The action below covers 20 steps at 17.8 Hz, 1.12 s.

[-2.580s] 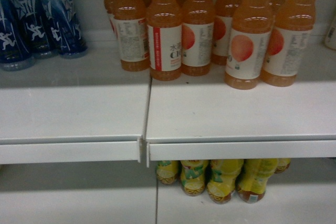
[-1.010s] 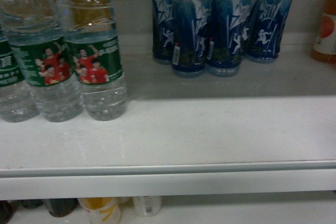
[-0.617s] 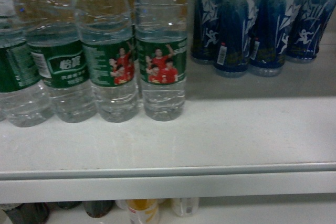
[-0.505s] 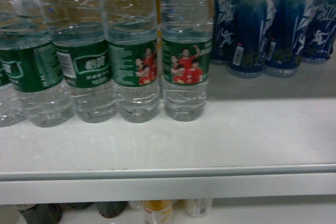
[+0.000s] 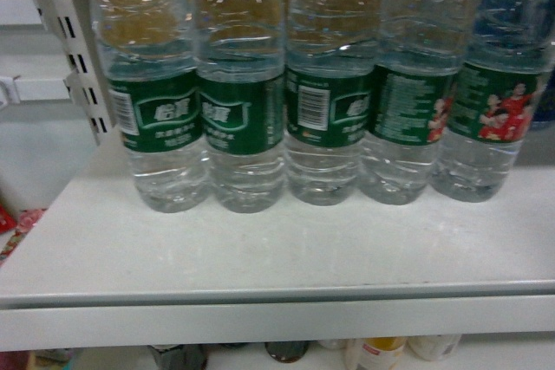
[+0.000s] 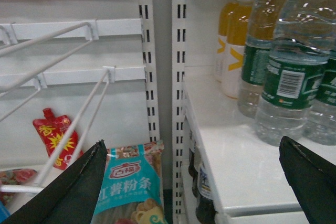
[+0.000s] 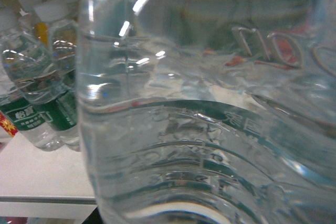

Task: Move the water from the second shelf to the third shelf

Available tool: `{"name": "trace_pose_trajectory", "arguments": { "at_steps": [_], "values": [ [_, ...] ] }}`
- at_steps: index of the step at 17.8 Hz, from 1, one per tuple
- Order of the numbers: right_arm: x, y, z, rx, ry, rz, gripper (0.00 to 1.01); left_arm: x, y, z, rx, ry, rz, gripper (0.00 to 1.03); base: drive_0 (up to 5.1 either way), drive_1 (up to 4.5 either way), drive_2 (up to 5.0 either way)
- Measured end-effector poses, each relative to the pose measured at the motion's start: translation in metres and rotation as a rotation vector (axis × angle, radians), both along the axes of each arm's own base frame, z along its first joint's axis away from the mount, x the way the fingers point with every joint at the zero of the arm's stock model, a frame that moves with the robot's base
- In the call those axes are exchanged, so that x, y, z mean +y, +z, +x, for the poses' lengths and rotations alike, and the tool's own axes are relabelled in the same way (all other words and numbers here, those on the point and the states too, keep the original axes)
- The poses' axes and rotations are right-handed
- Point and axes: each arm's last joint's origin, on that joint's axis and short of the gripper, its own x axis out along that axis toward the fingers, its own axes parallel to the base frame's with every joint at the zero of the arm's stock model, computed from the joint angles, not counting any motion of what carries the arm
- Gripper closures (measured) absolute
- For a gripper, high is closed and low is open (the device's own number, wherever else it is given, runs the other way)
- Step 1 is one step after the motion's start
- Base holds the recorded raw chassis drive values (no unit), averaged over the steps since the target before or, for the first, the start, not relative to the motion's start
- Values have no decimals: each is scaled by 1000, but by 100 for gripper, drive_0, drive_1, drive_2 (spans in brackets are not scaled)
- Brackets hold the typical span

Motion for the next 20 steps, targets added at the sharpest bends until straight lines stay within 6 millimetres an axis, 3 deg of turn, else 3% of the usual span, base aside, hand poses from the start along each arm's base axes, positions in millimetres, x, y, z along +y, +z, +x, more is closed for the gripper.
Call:
{"name": "trace_pose_trajectory", "arguments": {
  "at_steps": [8, 20],
  "values": [
    [0, 0, 0, 2, 0, 0, 58, 0, 0, 0, 2, 0, 0, 5, -497, 248, 248],
    [0, 0, 0, 2, 1, 0, 58, 0, 0, 0, 1, 0, 0, 5, 0, 0, 0]
  ]
}}
